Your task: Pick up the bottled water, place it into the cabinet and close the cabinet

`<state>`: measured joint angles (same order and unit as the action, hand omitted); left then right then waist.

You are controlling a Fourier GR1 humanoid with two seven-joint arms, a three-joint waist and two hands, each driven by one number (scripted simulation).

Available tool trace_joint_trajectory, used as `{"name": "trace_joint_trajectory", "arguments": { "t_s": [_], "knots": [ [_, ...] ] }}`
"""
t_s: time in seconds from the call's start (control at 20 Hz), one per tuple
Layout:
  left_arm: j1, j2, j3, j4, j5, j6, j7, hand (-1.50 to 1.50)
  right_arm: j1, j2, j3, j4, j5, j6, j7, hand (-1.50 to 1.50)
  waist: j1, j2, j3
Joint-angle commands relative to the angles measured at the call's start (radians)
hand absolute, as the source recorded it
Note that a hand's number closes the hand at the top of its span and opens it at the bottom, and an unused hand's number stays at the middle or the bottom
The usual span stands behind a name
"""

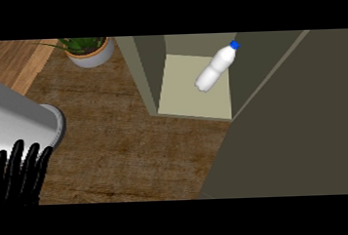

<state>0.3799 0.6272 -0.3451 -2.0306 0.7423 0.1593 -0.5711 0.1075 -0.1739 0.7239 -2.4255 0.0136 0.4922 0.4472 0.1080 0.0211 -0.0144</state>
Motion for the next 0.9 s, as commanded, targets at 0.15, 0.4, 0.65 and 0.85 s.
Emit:
{"name": "trace_joint_trajectory", "arguments": {
  "t_s": [0.15, 0.4, 0.65, 0.85],
  "knots": [
    [-0.01, 0.024, 0.007, -0.006, 0.009, -0.051, 0.001, -1.5, 0.003, 0.146, 0.101, 0.203, -0.204, -0.056, 0.088, 1.5, 0.066, 0.034, -0.002],
    [-0.011, 0.034, 0.009, -0.011, 0.015, -0.062, 0.012, -1.5, -0.013, 0.167, 0.05, 0.253, -0.366, -0.076, 0.131, 1.5, 0.069, 0.029, 0.001],
    [0.009, 0.044, 0.047, 0.007, 0.025, -0.069, -0.005, -1.5, 0.01, 0.167, -0.112, 0.211, -0.35, -0.189, 0.035, 1.5, 0.022, 0.018, 0.004],
    [0.026, 0.038, 0.048, 0.012, 0.029, -0.067, -0.01, -1.5, 0.05, 0.167, -0.176, 0.211, -0.331, -0.261, 0.003, 1.5, -0.005, 0.014, 0.004]
  ]
}}
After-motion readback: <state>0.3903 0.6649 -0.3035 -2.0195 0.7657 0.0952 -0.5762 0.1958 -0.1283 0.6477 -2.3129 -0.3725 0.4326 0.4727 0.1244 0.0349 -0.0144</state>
